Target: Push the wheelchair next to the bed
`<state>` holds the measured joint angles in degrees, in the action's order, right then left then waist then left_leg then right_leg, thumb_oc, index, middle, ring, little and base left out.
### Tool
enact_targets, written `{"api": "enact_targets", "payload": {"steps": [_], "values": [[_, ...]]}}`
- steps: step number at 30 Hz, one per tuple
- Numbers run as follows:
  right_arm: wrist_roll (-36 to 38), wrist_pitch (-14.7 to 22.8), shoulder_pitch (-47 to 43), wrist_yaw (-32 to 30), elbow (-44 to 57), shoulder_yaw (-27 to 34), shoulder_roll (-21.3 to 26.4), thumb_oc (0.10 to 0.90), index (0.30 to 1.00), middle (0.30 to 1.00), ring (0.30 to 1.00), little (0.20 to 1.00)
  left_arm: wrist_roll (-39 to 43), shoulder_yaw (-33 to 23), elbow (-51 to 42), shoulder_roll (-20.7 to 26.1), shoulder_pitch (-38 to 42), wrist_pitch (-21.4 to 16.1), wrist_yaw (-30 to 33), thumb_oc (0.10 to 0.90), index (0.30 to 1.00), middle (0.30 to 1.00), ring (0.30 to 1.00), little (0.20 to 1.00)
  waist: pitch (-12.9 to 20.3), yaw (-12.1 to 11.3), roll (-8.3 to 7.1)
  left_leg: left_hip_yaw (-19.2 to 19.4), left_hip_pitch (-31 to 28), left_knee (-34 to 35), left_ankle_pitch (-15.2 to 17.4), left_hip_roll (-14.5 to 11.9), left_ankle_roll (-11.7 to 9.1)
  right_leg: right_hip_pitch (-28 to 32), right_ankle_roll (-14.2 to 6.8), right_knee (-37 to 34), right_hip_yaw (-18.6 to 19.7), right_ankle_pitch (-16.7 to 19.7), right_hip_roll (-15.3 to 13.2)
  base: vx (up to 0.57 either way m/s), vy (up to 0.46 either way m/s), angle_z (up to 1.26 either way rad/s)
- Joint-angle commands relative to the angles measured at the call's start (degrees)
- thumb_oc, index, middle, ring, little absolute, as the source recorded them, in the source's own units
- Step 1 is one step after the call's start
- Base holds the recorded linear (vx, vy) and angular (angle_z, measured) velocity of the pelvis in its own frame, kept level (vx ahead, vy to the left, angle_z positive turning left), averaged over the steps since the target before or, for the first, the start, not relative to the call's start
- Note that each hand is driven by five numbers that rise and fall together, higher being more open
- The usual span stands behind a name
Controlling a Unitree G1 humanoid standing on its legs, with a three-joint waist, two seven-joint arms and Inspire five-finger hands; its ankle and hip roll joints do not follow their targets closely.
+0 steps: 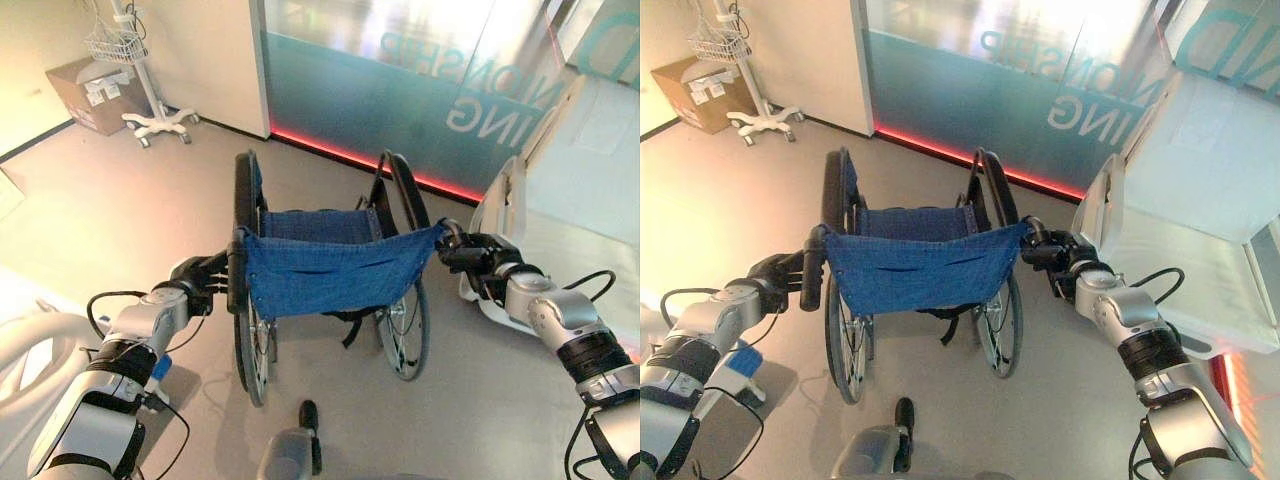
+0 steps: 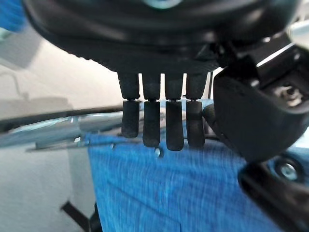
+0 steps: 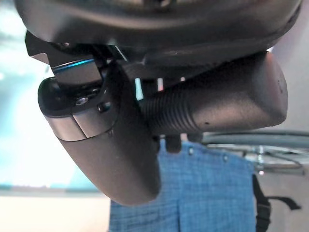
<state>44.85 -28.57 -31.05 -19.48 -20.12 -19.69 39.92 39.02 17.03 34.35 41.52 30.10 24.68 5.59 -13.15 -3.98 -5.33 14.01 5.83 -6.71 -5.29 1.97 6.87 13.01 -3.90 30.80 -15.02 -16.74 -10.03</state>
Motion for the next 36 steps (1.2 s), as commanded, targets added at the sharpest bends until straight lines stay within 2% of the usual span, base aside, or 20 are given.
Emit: {"api": "enact_targets", "payload": {"steps": [1,2,6,7,8,11,12,14,15,16,18,19,21,25,26,30,31,33,34,36], "values": [[3.38,4.29,-3.56,2.59,-1.32,1.52,-11.46,0.4,0.3,0.3,0.3,0.3,1.38,1.11,-4.95,-4.44,8.41,-5.33,-0.98,0.4,0.3,0.3,0.3,0.3,3.76,-3.3,3.46,-0.08,0.84,-0.15,4.07,0.42,-4.45,-0.63,-3.06,1.3,-2.48,12.48,-3.05,0.26,0.042,0.12],[1.35,3.02,-4.98,6.98,-2.67,0.81,-11.21,0.4,0.3,0.3,0.3,0.3,1.96,0.83,-3.97,-5.18,9.23,-6.1,0.09,0.4,0.3,0.3,0.3,0.3,3.79,-3.84,3.0,0.5,0.23,-0.72,5.32,0.44,-4.47,-0.83,-3.1,-2.7,-4.3,12.12,-4.55,0.24,-0.022,-0.03],[0.66,2.77,-8.45,12.41,-4.3,0.06,-9.28,0.4,0.3,0.3,0.3,0.3,1.66,-0.31,-3.77,-5.86,9.38,-7.74,1.42,0.4,0.3,0.3,0.3,0.3,2.76,-4.24,2.72,0.48,0.13,-3.42,6.2,-0.89,-6.38,-2.35,-2.81,-15.79,-5.97,10.66,-3.52,0.11,-0.071,-0.07],[-0.68,2.31,-10.97,16.86,-4.63,-0.46,-7.34,0.4,0.3,0.3,0.3,0.3,1.85,-0.74,-5.17,-6.06,9.15,-8.69,3.41,0.4,0.3,0.3,0.3,0.3,1.3,-4.04,2.45,1.0,1.29,-5.72,6.01,-1.58,-6.53,-5.17,-3.29,-21.76,-5.6,15.07,-2.95,-0.02,-0.06,0.11],[-0.76,2.34,-11.05,16.99,-4.75,-0.46,-7.33,0.4,0.3,0.3,0.3,0.3,1.86,-0.76,-5.21,-6.07,9.14,-8.67,3.44,0.4,0.3,0.3,0.3,0.3,1.31,-4.04,2.52,0.99,1.38,-5.84,6.08,-1.65,-6.54,-5.15,-3.29,-21.89,-5.6,15.17,-2.86,-0.04,-0.084,0.01],[-0.89,4.97,-15.27,23.45,-4.77,-1.11,-3.41,0.4,0.3,0.3,0.3,0.3,1.29,-1.53,-8.45,-5.89,8.78,-9.59,4.13,0.4,0.3,0.3,0.3,0.3,-0.92,-2.11,1.51,-2.16,-0.84,-6.24,9.2,-0.43,-6.01,-14.04,-5.64,-26.73,-0.49,23.26,-2.43,0.13,-0.133,0.18],[-0.32,4.77,-16.49,24.8,-4.48,-1.46,-2.85,0.4,0.3,0.3,0.3,0.3,1.31,-1.4,-9.08,-5.69,8.83,-9.56,3.4,0.4,0.3,0.3,0.3,0.3,-1.13,-1.31,1.25,-3.77,-2.33,-5.53,10.61,0.31,-5.68,-17.26,-6.6,-28.27,1.15,26.15,-2.63,0.33,-0.186,0.57],[-1.43,4.51,-17.47,27.33,-5.69,-1.11,-2.17,0.4,0.3,0.3,0.3,0.3,1.0,-1.17,-8.95,-6.01,9.19,-8.82,1.46,0.4,0.3,0.3,0.3,0.3,-0.89,-0.33,0.62,-6.67,-4.75,-5.3,12.9,1.56,-5.03,-20.64,-7.57,-31.55,4.08,28.78,-3.01,0.45,-0.191,0.49],[-1.5,4.53,-17.5,27.44,-5.77,-1.09,-2.16,0.4,0.3,0.3,0.3,0.3,1.0,-1.16,-8.91,-6.02,9.22,-8.83,1.43,0.4,0.3,0.3,0.3,0.3,-0.9,-0.25,0.71,-6.78,-4.77,-5.39,13.04,1.49,-5.03,-20.49,-7.6,-31.63,3.94,28.76,-2.95,0.64,-0.227,0.76],[-1.57,3.63,-18.34,29.14,-7.22,-0.88,-1.14,0.4,0.3,0.3,0.3,0.3,0.7,-1.17,-8.53,-6.03,8.97,-8.16,-0.31,0.4,0.3,0.3,0.3,0.3,-0.36,-0.3,0.14,-8.4,-6.51,-6.47,15.09,1.99,-4.73,-21.32,-7.99,-32.73,4.23,29.54,-3.54,0.38,-0.12,0.75],[-1.92,3.37,-18.78,30.37,-7.89,-0.98,-0.78,0.4,0.3,0.3,0.3,0.3,1.02,-1.14,-8.44,-6.0,8.83,-7.81,-0.93,0.4,0.3,0.3,0.3,0.3,-0.26,-0.18,0.12,-9.09,-7.1,-7.26,15.99,1.84,-4.66,-21.07,-8.07,-32.66,4.05,29.56,-3.59,0.48,-0.196,0.69],[-2.59,2.79,-19.76,33.25,-9.21,-1.35,0.2,0.4,0.3,0.3,0.3,0.3,0.48,-1.03,-8.43,-6.04,8.38,-7.47,-2.04,0.4,0.3,0.3,0.3,0.3,0.51,-0.48,-0.25,-10.56,-7.94,-8.52,17.25,1.5,-4.51,-20.79,-8.11,-31.21,4.49,28.81,-3.62,0.61,-0.313,0.74],[-2.9,2.9,-20.42,35.25,-10.37,-1.99,1.49,0.4,0.3,0.3,0.3,0.3,0.32,-0.82,-8.27,-6.22,8.24,-7.43,-2.59,0.4,0.3,0.3,0.3,0.3,1.15,-0.53,-0.56,-11.65,-7.74,-9.67,17.94,1.21,-4.52,-19.99,-8.23,-30.58,4.97,27.7,-3.34,0.42,-0.243,0.81],[-5.41,3.46,-22.75,41.18,-13.33,-4.71,3.83,0.4,0.3,0.3,0.3,0.3,1.96,-0.07,-8.57,-5.97,8.05,-7.29,-2.11,0.4,0.3,0.3,0.3,0.3,2.57,-0.87,-0.92,-13.74,-9.69,-10.72,18.62,-0.92,-6.45,-18.44,-7.39,-26.47,4.52,25.15,-2.8,0.37,-0.209,0.73],[-6.51,3.4,-24.0,42.9,-13.68,-6.31,4.41,0.4,0.3,0.3,0.3,0.3,2.49,-0.05,-8.77,-6.0,7.78,-7.35,-1.2,0.4,0.3,0.3,0.3,0.3,3.26,-0.91,-0.75,-14.6,-11.04,-11.24,16.82,-2.07,-7.62,-18.19,-5.94,-25.23,3.81,23.46,-1.94,0.34,-0.174,0.62],[-8.35,3.72,-25.43,44.36,-14.08,-8.38,4.26,0.4,0.3,0.3,0.3,0.3,3.14,-0.48,-9.36,-6.05,7.21,-6.86,0.54,0.4,0.3,0.3,0.3,0.3,3.78,-0.9,-0.53,-15.68,-11.18,-14.1,13.08,-3.29,-8.96,-17.55,-3.47,-24.08,3.17,21.06,-0.3,0.25,-0.147,0.45],[-8.95,3.9,-26.22,44.03,-14.34,-9.96,4.08,0.4,0.3,0.3,0.3,0.3,3.22,-0.69,-9.31,-6.36,6.73,-7.09,1.71,0.4,0.3,0.3,0.3,0.3,3.77,-1.14,-0.66,-15.53,-10.15,-18.01,10.85,-3.57,-9.27,-16.77,-1.9,-23.66,2.12,19.88,0.6,0.25,-0.205,0.42],[-11.25,4.84,-27.37,44.66,-15.62,-11.09,4.01,0.4,0.3,0.3,0.3,0.3,2.87,-1.14,-8.71,-6.71,6.32,-7.58,3.18,0.4,0.3,0.3,0.3,0.3,3.7,-1.34,-0.96,-14.19,-8.13,-24.58,8.88,-3.33,-9.55,-15.57,-0.27,-23.74,0.7,18.87,1.2,0.26,-0.232,0.46],[-11.6,5.64,-28.37,44.8,-17.05,-12.14,4.09,0.4,0.3,0.3,0.3,0.3,3.25,-1.1,-7.92,-7.14,6.16,-8.27,4.01,0.4,0.3,0.3,0.3,0.3,3.42,-1.56,-1.15,-12.86,-5.92,-30.0,7.88,-3.03,-9.69,-14.46,0.9,-23.67,-0.44,18.04,1.48,0.19,-0.171,0.5],[-12.13,5.99,-28.81,44.85,-17.75,-12.43,4.12,0.4,0.3,0.3,0.3,0.3,3.37,-1.22,-7.55,-7.42,6.18,-8.59,4.82,0.4,0.3,0.3,0.3,0.3,3.28,-1.49,-1.14,-11.99,-4.73,-32.66,7.57,-3.17,-9.82,-13.96,1.51,-23.55,-1.01,17.6,1.71,0.15,-0.113,0.26]]}}
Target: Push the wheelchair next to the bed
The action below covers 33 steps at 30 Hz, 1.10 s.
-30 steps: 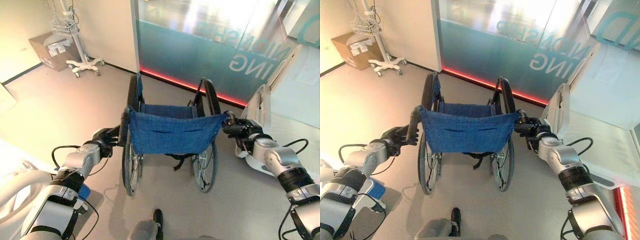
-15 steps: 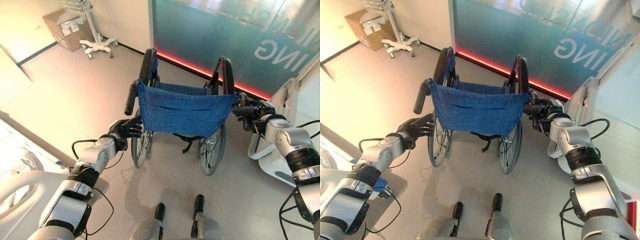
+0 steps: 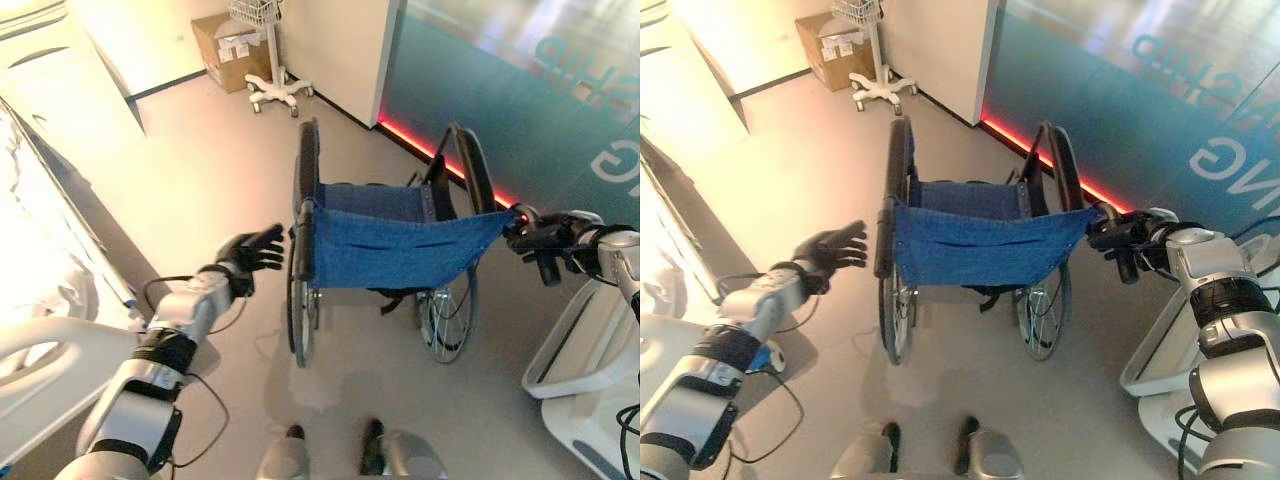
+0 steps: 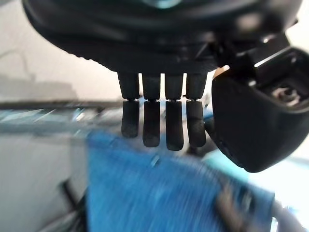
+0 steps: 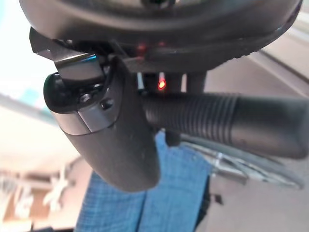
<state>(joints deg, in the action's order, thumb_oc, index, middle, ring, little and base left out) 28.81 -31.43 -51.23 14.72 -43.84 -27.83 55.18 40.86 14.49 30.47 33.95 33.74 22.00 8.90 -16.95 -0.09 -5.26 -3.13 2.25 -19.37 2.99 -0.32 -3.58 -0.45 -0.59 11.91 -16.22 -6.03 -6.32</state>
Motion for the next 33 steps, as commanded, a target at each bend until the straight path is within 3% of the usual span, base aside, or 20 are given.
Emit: {"api": "enact_targets", "payload": {"steps": [1,3,6,8,11,13,14,16,19,22,24,26,28,31,32,33], "values": [[2.61,9.17,-9.24,10.67,5.18,-4.51,-11.0,0.4,0.3,0.3,0.3,0.3,1.55,1.04,-3.14,-0.3,2.7,-6.17,1.81,0.4,0.3,0.3,0.3,0.3,6.69,-5.27,-0.82,6.92,0.21,-22.0,-0.84,-2.28,0.18,0.54,-1.02,-4.29,-0.9,6.13,-1.29,0.18,-0.102,-0.09],[2.37,8.89,-9.13,10.18,5.22,-4.44,-10.58,0.4,0.3,0.3,0.3,0.3,1.65,0.83,-2.7,-0.77,2.85,-6.33,1.82,0.4,0.3,0.3,0.3,0.3,6.17,-5.16,-0.51,8.16,0.66,-18.89,-0.64,-2.9,0.26,1.55,-0.99,-4.0,-1.8,5.72,-0.9,0.2,-0.044,0.02],[2.97,8.6,-8.76,7.36,4.77,-3.53,-11.02,0.4,0.3,0.3,0.3,0.3,1.51,0.6,-1.76,-1.03,2.95,-7.29,0.14,0.4,0.3,0.3,0.3,0.3,5.28,-5.28,1.0,11.05,-1.79,-3.29,-1.93,-2.93,-0.01,4.25,-1.5,-3.93,-2.46,4.27,1.16,0.26,0.028,0.09],[4.4,7.84,-8.33,4.43,5.01,-2.54,-11.47,0.4,0.3,0.3,0.3,0.3,1.74,0.76,-1.75,-1.28,3.06,-7.54,-1.11,0.4,0.3,0.3,0.3,0.3,4.44,-6.06,1.28,13.01,0.14,1.4,-3.47,-2.14,-0.44,6.71,-1.49,-5.11,-2.81,3.9,1.88,0.23,0.03,0.1],[9.78,6.96,-5.46,-3.75,6.55,0.06,-12.29,0.4,0.3,0.3,0.3,0.3,1.63,1.17,-4.35,-0.93,1.87,-7.47,-2.29,0.4,0.3,0.3,0.3,0.3,2.82,-8.04,2.67,15.9,7.4,7.8,-10.26,-1.63,-2.65,11.92,-0.87,-7.19,-2.59,1.75,4.35,0.35,0.01,0.34],[11.7,6.89,-3.53,-6.25,7.01,2.18,-12.46,0.4,0.3,0.3,0.3,0.3,2.41,0.99,-7.12,0.37,0.97,-6.23,-2.86,0.4,0.3,0.3,0.3,0.3,2.9,-8.95,3.26,17.5,9.53,11.27,-14.21,-2.06,-3.46,14.19,-0.27,-7.83,-2.56,0.6,5.71,0.3,0.029,0.31],[11.92,6.96,-2.92,-6.35,6.82,2.79,-12.5,0.4,0.3,0.3,0.3,0.3,2.74,0.85,-8.11,0.92,0.35,-5.79,-3.06,0.4,0.3,0.3,0.3,0.3,2.84,-9.52,3.15,16.83,9.9,10.95,-14.68,-1.51,-3.56,15.01,0.04,-7.52,-2.12,-0.37,5.84,0.28,0.055,0.19],[10.81,7.67,-3.02,-5.81,4.78,3.53,-13.55,0.4,0.3,0.3,0.3,0.3,2.97,-0.23,-8.7,1.78,0.26,-4.45,-3.36,0.4,0.3,0.3,0.3,0.3,3.67,-10.59,2.59,16.16,8.89,10.48,-9.69,0.52,-1.07,15.68,-0.48,-7.37,-1.48,-1.21,5.08,0.23,0.1,-0.09],[9.35,8.94,-3.83,-6.75,1.1,4.48,-15.67,0.4,0.3,0.3,0.3,0.3,2.91,-0.02,-6.39,2.24,1.94,-4.64,-4.85,0.4,0.3,0.3,0.3,0.3,4.06,-12.16,2.29,16.39,9.77,5.42,-5.27,0.88,1.2,16.83,-0.19,-5.11,-2.49,-3.4,3.82,0.28,0.12,-0.58],[9.96,9.5,-4.44,-7.88,-0.21,5.48,-16.9,0.4,0.3,0.3,0.3,0.3,2.61,0.08,-5.19,2.66,4.1,-3.95,-5.76,0.4,0.3,0.3,0.3,0.3,4.67,-13.35,1.66,17.29,9.07,3.86,-2.25,1.18,3.39,17.13,-1.71,-1.09,-4.62,-5.39,2.15,0.23,0.104,-0.13],[9.34,10.52,-3.32,-8.77,0.52,5.93,-17.58,0.4,0.3,0.3,0.3,0.3,1.72,0.73,-4.18,3.32,5.88,-3.7,-7.03,0.4,0.3,0.3,0.3,0.3,5.43,-14.23,0.82,17.96,7.55,5.35,-1.09,1.96,5.59,16.15,-5.48,7.79,-7.62,-1.57,-1.73,0.19,0.152,0.15],[9.18,10.64,-3.12,-7.63,1.2,6.04,-17.09,0.4,0.3,0.3,0.3,0.3,1.34,1.43,-3.17,3.41,7.29,-3.75,-7.47,0.4,0.3,0.3,0.3,0.3,5.71,-13.91,1.06,17.77,5.68,6.87,-0.25,2.66,7.09,13.41,-7.62,17.93,-8.01,3.77,-5.49,0.2,0.203,0.06],[8.06,10.5,-2.98,-6.01,1.61,6.01,-16.86,0.4,0.3,0.3,0.3,0.3,1.29,1.89,-2.59,3.22,7.61,-4.18,-7.45,0.4,0.3,0.3,0.3,0.3,5.76,-13.47,1.26,17.32,4.63,7.39,0.26,3.02,7.5,11.93,-8.29,20.81,-7.34,5.66,-6.63,0.19,0.134,0.36],[4.39,10.0,-4.02,-0.93,1.15,5.45,-16.69,0.4,0.3,0.3,0.3,0.3,1.66,2.07,-1.53,2.64,8.62,-4.25,-7.41,0.4,0.3,0.3,0.3,0.3,5.47,-13.16,1.59,16.81,3.0,7.38,1.33,2.72,7.54,10.65,-8.09,17.55,-7.69,6.05,-9.28,0.2,-0.036,0.42],[3.18,9.92,-5.74,1.63,0.16,4.58,-16.68,0.4,0.3,0.3,0.3,0.3,2.23,2.25,-0.89,2.49,9.65,-4.14,-7.42,0.4,0.3,0.3,0.3,0.3,5.08,-13.13,1.59,16.44,2.35,6.88,1.44,1.85,6.5,10.28,-7.84,10.72,-8.16,5.3,-9.54,0.14,-0.169,0.25],[2.83,10.22,-6.34,2.09,-0.31,4.43,-16.61,0.4,0.3,0.3,0.3,0.3,2.28,2.39,-0.8,2.45,9.96,-4.31,-7.37,0.4,0.3,0.3,0.3,0.3,4.75,-13.01,1.56,16.21,2.21,6.69,1.41,1.43,5.98,9.85,-7.81,8.18,-7.97,4.88,-9.41,0.14,-0.251,-0.02]]}}
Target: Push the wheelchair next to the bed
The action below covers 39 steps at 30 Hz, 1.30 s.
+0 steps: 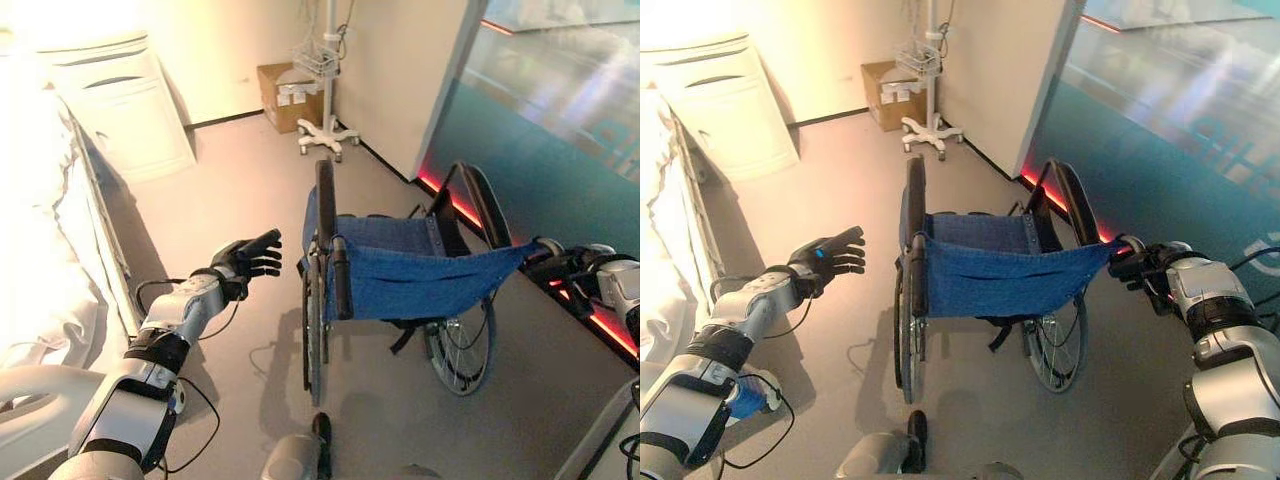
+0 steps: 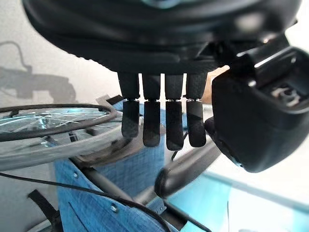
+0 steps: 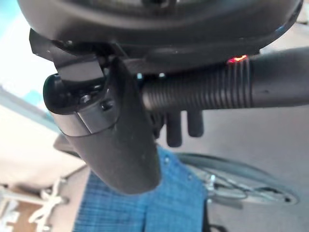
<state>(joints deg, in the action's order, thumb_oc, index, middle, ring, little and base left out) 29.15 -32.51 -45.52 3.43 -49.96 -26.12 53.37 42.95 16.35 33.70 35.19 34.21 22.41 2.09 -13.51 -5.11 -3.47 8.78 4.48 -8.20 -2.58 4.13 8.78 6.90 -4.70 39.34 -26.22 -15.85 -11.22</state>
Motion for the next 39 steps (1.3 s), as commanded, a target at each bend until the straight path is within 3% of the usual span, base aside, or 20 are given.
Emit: {"api": "enact_targets", "payload": {"steps": [1,2,3,7,11,12,13,14,19,21,24,26,30,35,36,39], "values": [[2.06,12.27,-13.07,13.95,5.05,2.26,-14.74,0.4,0.3,0.3,0.3,0.3,0.5,0.91,-4.03,1.14,10.11,-5.06,-0.3,0.4,0.3,0.3,0.3,0.3,0.62,-7.68,-0.42,3.75,-0.06,-5.16,7.01,-3.72,-7.36,1.56,-3.7,-24.5,2.89,14.43,-4.12,0.05,-0.157,-0.24],[2.02,12.39,-13.26,14.07,4.86,2.21,-14.75,0.4,0.3,0.3,0.3,0.3,0.53,0.93,-4.01,1.16,10.21,-5.07,-0.29,0.4,0.3,0.3,0.3,0.3,0.57,-7.64,-0.33,3.66,0.01,-5.33,7.07,-3.92,-7.51,1.72,-3.59,-25.09,2.83,14.58,-3.85,0.02,-0.268,-0.35],[2.64,13.01,-14.75,14.25,5.07,0.9,-13.76,0.4,0.3,0.3,0.3,0.3,1.41,1.99,-4.49,1.49,11.06,-5.95,0.11,0.4,0.3,0.3,0.3,0.3,-0.71,-6.04,-1.15,2.71,0.3,-6.04,6.37,-4.15,-7.93,-1.79,-4.52,-32.4,6.3,19.56,-3.48,0.04,-0.253,-0.25],[4.52,12.11,-15.17,13.0,8.13,0.15,-12.41,0.4,0.3,0.3,0.3,0.3,1.32,3.38,-5.97,1.93,12.81,-4.68,-0.03,0.4,0.3,0.3,0.3,0.3,-2.42,-2.74,-2.59,-2.14,-1.95,-5.53,8.75,-3.98,-8.2,-10.1,-7.2,-37.38,12.95,28.67,-5.66,0.2,-0.293,0.22],[5.65,9.52,-14.7,14.02,11.16,0.69,-11.64,0.4,0.3,0.3,0.3,0.3,1.47,3.69,-5.84,2.47,13.34,-2.43,-1.11,0.406,0.309,0.309,0.309,0.309,-2.23,-1.48,-3.42,-5.17,-4.16,-6.63,11.51,-4.62,-8.28,-11.67,-8.11,-39.2,15.27,30.28,-6.54,0.32,-0.299,0.85],[5.67,9.05,-14.34,14.4,12.01,0.68,-11.52,0.4,0.3,0.3,0.3,0.3,1.06,3.58,-5.92,2.91,13.03,-1.84,-1.61,0.504,0.455,0.455,0.455,0.455,-1.93,-1.36,-3.58,-6.27,-4.65,-7.32,12.19,-5.18,-8.45,-11.78,-8.08,-38.03,15.68,29.82,-6.37,0.31,-0.315,0.42],[5.65,8.86,-14.2,14.66,12.16,0.62,-11.49,0.4,0.3,0.3,0.3,0.3,0.82,3.39,-6.13,3.07,12.74,-1.35,-1.84,0.682,0.724,0.724,0.724,0.724,-1.6,-1.48,-3.68,-6.67,-4.84,-7.47,12.24,-5.7,-8.65,-11.26,-8.13,-37.81,15.95,28.93,-6.12,0.33,-0.376,0.5],[5.67,8.88,-14.11,15.68,11.99,0.31,-11.09,0.4,0.3,0.3,0.3,0.3,0.78,3.34,-5.83,3.16,12.38,-1.05,-2.1,0.8,0.9,0.9,0.9,0.9,-1.07,-1.54,-3.73,-7.54,-4.8,-7.97,12.37,-6.44,-9.03,-10.18,-8.18,-37.25,16.03,27.52,-5.64,0.3,-0.342,0.53],[5.88,8.9,-15.77,18.17,10.62,-2.95,-11.68,0.4,0.3,0.3,0.3,0.3,2.63,3.02,-5.4,2.57,10.32,-2.08,0.48,0.8,0.9,0.9,0.9,0.9,1.71,-1.38,-2.88,-7.55,-8.95,-5.15,10.28,-10.36,-12.06,-7.54,-6.72,-35.53,13.84,22.76,-3.59,0.25,-0.224,0.6],[4.87,8.17,-16.91,17.99,11.04,-4.82,-12.63,0.4,0.3,0.3,0.3,0.3,3.43,2.26,-6.17,2.15,9.16,-2.01,1.45,0.8,0.9,0.9,0.9,0.9,2.78,-1.23,-2.15,-7.55,-9.93,-4.9,6.11,-11.75,-13.61,-6.67,-4.71,-35.44,13.01,21.09,-2.02,0.19,-0.147,0.28],[4.71,8.22,-17.17,16.89,11.72,-6.46,-13.46,0.4,0.3,0.3,0.3,0.3,3.23,1.71,-8.16,2.11,7.89,-2.02,2.32,0.8,0.9,0.9,0.9,0.9,3.39,-1.45,-1.5,-8.39,-8.95,-6.64,0.95,-12.05,-14.28,-5.73,-2.53,-35.98,11.98,19.91,-0.06,0.12,-0.157,0.57],[4.4,8.03,-17.32,16.14,12.01,-7.23,-13.71,0.4,0.3,0.3,0.3,0.3,1.78,1.57,-9.08,1.72,7.11,-1.49,1.84,0.8,0.9,0.9,0.9,0.9,3.57,-1.53,-1.58,-8.49,-7.05,-10.16,-1.26,-11.62,-14.23,-4.79,-0.72,-36.48,11.33,19.03,1.3,0.12,-0.194,0.6],[3.61,7.94,-16.76,15.88,11.55,-7.06,-13.03,0.4,0.3,0.3,0.3,0.3,4.16,2.0,-9.21,0.52,7.27,-3.59,1.59,0.8,0.9,0.9,0.9,0.9,3.72,-0.86,-1.72,-5.22,-3.81,-16.29,-1.51,-10.59,-14.31,-2.76,1.4,-37.22,9.76,17.7,2.83,0.1,-0.134,0.76],[1.81,8.54,-15.66,15.64,10.73,-6.44,-13.58,0.4,0.3,0.3,0.3,0.3,6.22,1.16,-8.79,-1.99,8.27,-7.11,5.39,0.8,0.9,0.9,0.9,0.9,3.89,-0.47,-0.45,-2.83,-5.13,-7.0,1.37,-7.01,-13.57,-1.16,1.11,-37.48,9.04,16.75,4.74,0.13,-0.018,0.12],[0.86,8.02,-15.48,14.48,10.42,-6.25,-14.18,0.4,0.3,0.3,0.3,0.3,7.2,0.6,-8.86,-3.26,8.77,-7.88,6.8,0.8,0.9,0.9,0.9,0.9,4.0,-1.0,0.35,-0.05,-4.0,-1.01,0.22,-5.29,-14.11,0.74,1.17,-38.82,7.95,16.35,6.15,0.16,0.004,0.22],[0.55,7.88,-14.56,13.77,11.06,-6.05,-13.63,0.4,0.3,0.3,0.3,0.3,6.96,0.89,-9.5,-4.18,8.96,-8.28,6.22,0.8,0.9,0.9,0.9,0.9,3.73,-1.66,0.91,3.79,0.28,1.2,-3.96,-5.36,-15.13,3.26,1.84,-40.53,6.5,15.52,7.58,0.16,-0.016,0.25]]}}
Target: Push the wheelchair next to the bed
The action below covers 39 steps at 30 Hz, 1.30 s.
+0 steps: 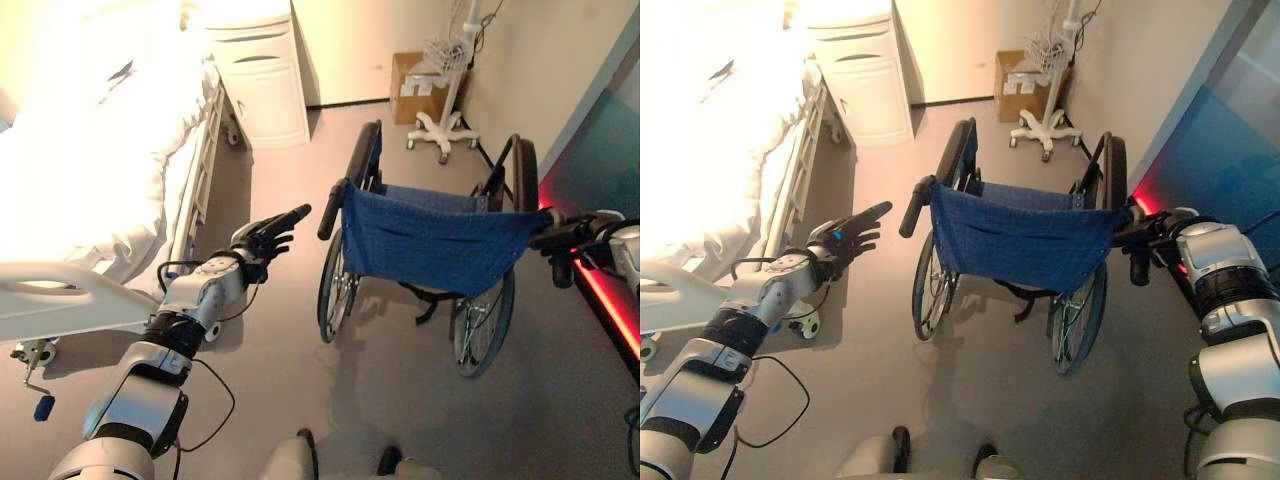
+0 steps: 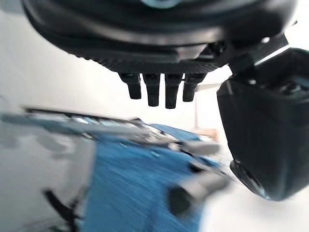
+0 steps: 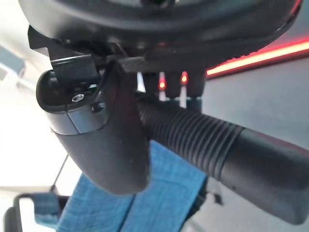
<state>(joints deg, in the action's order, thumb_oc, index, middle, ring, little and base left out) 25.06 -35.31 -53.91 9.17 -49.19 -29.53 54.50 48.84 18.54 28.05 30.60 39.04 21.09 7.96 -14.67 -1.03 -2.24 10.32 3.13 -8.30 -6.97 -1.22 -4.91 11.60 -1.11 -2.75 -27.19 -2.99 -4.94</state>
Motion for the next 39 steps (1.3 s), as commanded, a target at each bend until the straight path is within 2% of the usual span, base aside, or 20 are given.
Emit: {"api": "enact_targets", "payload": {"steps": [1,2,3,5,8,13,16,19,22,26,28,33,36,39], "values": [[4.06,10.84,-5.45,8.34,10.55,-2.29,-14.04,0.4,0.3,0.3,0.3,0.3,0.69,-0.81,-5.12,0.68,4.01,-6.08,-0.35,0.8,0.9,0.9,0.9,0.9,4.73,-6.24,-0.19,2.83,3.84,1.25,-1.19,-0.25,-2.44,0.01,-1.39,1.23,7.49,1.26,2.08,0.18,-0.035,0.01],[3.95,10.9,-5.37,8.48,10.52,-2.21,-13.94,0.4,0.3,0.3,0.3,0.3,0.67,-0.74,-5.19,0.69,3.99,-6.05,-0.47,0.8,0.9,0.9,0.9,0.9,4.72,-6.3,-0.25,2.85,4.07,1.01,-1.25,-0.25,-2.54,0.1,-1.32,1.23,7.45,1.11,2.1,0.12,-0.007,-0.1],[3.46,11.3,-5.54,9.61,9.91,-2.1,-13.42,0.4,0.3,0.3,0.3,0.3,0.75,-0.82,-5.59,1.24,3.94,-5.66,-1.47,0.8,0.9,0.9,0.9,0.9,4.67,-6.51,-0.28,3.99,4.57,0.93,-1.22,-0.14,-1.34,-0.19,-0.99,1.37,6.82,1.4,2.18,0.04,0.047,-0.09],[2.65,11.71,-6.22,11.82,8.27,-2.03,-13.11,0.4,0.3,0.3,0.3,0.3,0.74,-0.95,-5.06,2.06,4.26,-5.3,-3.73,0.8,0.9,0.9,0.9,0.9,5.15,-6.76,-0.31,3.61,3.76,1.73,-0.34,0.76,-0.64,-0.1,-1.0,1.19,6.9,1.41,2.31,0.1,0.091,-0.04],[1.3,11.86,-7.66,13.91,5.66,-2.79,-13.37,0.4,0.3,0.3,0.3,0.3,1.3,0.26,-3.63,2.63,6.73,-5.09,-5.47,0.8,0.9,0.9,0.9,0.9,6.19,-6.6,-0.38,3.41,1.11,3.42,2.6,2.04,0.84,0.4,-1.09,1.02,6.75,1.07,2.24,0.12,0.077,0.04],[-0.1,11.9,-7.5,14.56,4.74,-3.09,-14.19,0.4,0.3,0.3,0.3,0.3,-0.56,1.43,-2.05,2.52,8.69,-3.09,-7.02,0.8,0.9,0.9,0.9,0.9,6.95,-6.15,-0.18,3.25,-1.12,5.29,3.4,2.96,1.49,0.92,-1.23,0.74,6.66,0.81,2.34,0.09,0.055,0.02],[-0.62,11.43,-7.78,14.22,4.7,-2.96,-15.08,0.4,0.3,0.3,0.3,0.3,-4.51,3.14,0.25,3.26,10.67,0.51,-10.68,0.8,0.9,0.9,0.9,0.9,7.27,-5.78,0.09,2.81,-2.72,6.48,3.95,3.55,2.21,0.8,-1.56,0.96,6.75,0.75,2.22,0.07,0.042,-0.02],[-0.7,11.26,-8.11,14.06,4.61,-3.35,-15.25,0.4,0.3,0.3,0.3,0.3,-7.96,5.3,2.65,4.61,12.33,2.05,-14.85,0.8,0.9,0.9,0.9,0.9,7.31,-5.33,0.43,2.38,-4.07,7.62,4.09,3.95,2.64,0.59,-1.9,1.17,6.99,0.95,2.18,0.05,0.042,-0.01],[-1.48,10.81,-8.76,14.34,4.43,-3.64,-15.61,0.4,0.3,0.3,0.3,0.3,-9.19,7.84,5.09,5.71,14.69,1.9,-18.51,0.8,0.9,0.9,0.9,0.9,7.43,-4.62,0.8,2.22,-5.3,8.53,4.33,4.34,3.09,0.32,-2.22,1.38,7.46,1.1,2.07,0.05,0.049,0.0],[-2.21,11.13,-8.26,14.5,4.64,-3.71,-15.56,0.4,0.3,0.3,0.3,0.3,-7.12,8.83,5.23,6.04,16.09,2.06,-20.37,0.8,0.9,0.9,0.9,0.9,7.59,-3.99,1.04,2.08,-6.43,9.31,4.6,4.6,3.43,-0.13,-2.43,1.51,7.83,1.32,1.95,0.02,0.043,-0.01],[-1.87,10.98,-7.57,13.85,5.52,-3.79,-15.52,0.4,0.3,0.3,0.3,0.3,-9.06,10.58,4.3,6.44,17.08,3.65,-24.86,0.8,0.9,0.9,0.9,0.9,7.54,-3.32,1.45,2.45,-7.4,9.85,4.92,4.61,3.73,-0.64,-2.58,2.02,7.95,1.39,1.76,0.0,0.053,0.03],[-1.8,11.21,-7.75,13.87,5.31,-4.23,-15.27,0.4,0.3,0.3,0.3,0.3,-14.06,13.83,4.5,7.96,18.95,5.91,-28.6,0.8,0.9,0.9,0.9,0.9,7.56,-2.77,1.92,2.3,-8.41,10.42,5.1,4.75,3.99,-1.05,-2.78,2.7,7.97,1.39,1.52,0.0,0.021,0.02],[-1.4,10.97,-8.09,13.84,5.47,-4.58,-15.06,0.4,0.3,0.3,0.3,0.3,-13.49,14.72,4.85,8.56,19.6,5.61,-28.02,0.8,0.9,0.9,0.9,0.9,7.71,-2.72,2.16,1.76,-9.02,11.0,5.06,4.95,4.13,-1.04,-2.91,2.77,7.96,1.48,1.42,0.01,0.026,0.01],[-1.16,10.76,-8.15,13.83,5.45,-4.34,-15.57,0.4,0.3,0.3,0.3,0.3,-9.45,13.99,6.11,7.93,20.03,4.58,-24.73,0.8,0.9,0.9,0.9,0.9,8.22,-2.51,2.45,1.29,-9.69,11.75,5.04,4.99,4.29,-1.53,-3.09,3.36,7.93,1.61,1.23,0.04,0.051,0.0]]}}
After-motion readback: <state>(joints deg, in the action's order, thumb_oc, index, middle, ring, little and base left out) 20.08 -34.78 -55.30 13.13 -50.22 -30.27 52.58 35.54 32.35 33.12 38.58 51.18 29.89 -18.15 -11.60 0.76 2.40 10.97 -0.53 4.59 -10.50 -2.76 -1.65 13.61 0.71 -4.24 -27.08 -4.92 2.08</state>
